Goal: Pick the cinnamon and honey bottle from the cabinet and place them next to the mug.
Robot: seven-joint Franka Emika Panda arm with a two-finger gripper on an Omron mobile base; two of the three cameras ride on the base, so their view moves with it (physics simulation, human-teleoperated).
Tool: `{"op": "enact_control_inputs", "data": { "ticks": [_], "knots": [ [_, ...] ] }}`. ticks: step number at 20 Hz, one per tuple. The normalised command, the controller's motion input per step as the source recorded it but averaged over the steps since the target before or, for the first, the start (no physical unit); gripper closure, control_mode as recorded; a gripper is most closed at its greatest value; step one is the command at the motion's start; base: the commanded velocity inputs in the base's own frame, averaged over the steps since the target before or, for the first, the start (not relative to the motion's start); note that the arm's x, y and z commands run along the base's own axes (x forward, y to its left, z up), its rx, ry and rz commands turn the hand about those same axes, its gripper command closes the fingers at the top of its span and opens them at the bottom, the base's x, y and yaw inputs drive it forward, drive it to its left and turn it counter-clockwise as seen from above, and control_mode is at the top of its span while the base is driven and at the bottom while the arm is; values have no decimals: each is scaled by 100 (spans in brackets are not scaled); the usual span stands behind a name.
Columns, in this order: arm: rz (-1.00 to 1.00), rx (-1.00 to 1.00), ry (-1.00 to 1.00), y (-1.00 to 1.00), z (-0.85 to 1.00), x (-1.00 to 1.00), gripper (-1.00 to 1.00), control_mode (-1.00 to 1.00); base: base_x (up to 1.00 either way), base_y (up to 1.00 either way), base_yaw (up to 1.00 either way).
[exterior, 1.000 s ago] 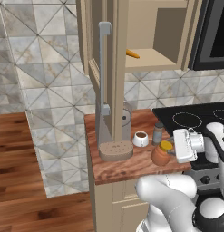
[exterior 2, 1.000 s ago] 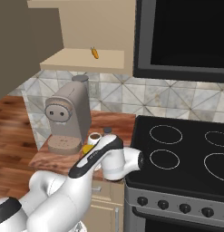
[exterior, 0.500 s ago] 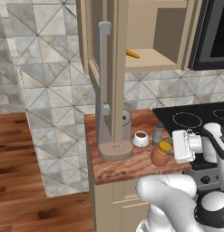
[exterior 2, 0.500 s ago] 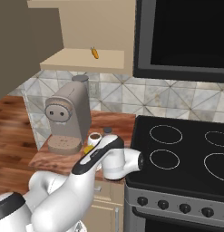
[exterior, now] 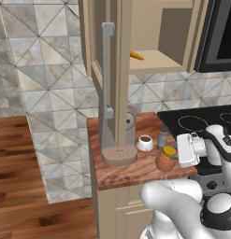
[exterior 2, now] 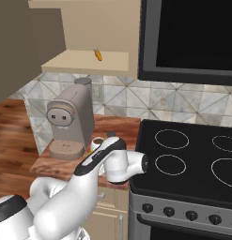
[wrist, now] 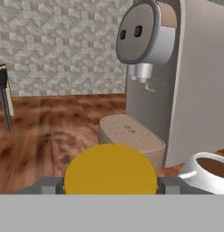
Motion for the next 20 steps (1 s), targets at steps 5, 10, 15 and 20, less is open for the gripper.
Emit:
{"op": "enact_control_inputs", "data": {
  "ticks": [5,10,15,20],
  "knots": [
    [-1,-6,5,0,-3,12,100,-100,0,0,0],
    [-1,-1,2,-1,-17,9,100,-100,0,0,0],
    [0,0,6,0,-10,14,100,-100,0,0,0],
    [0,0,0,0,-8,12,100,-100,0,0,0]
  ]
}}
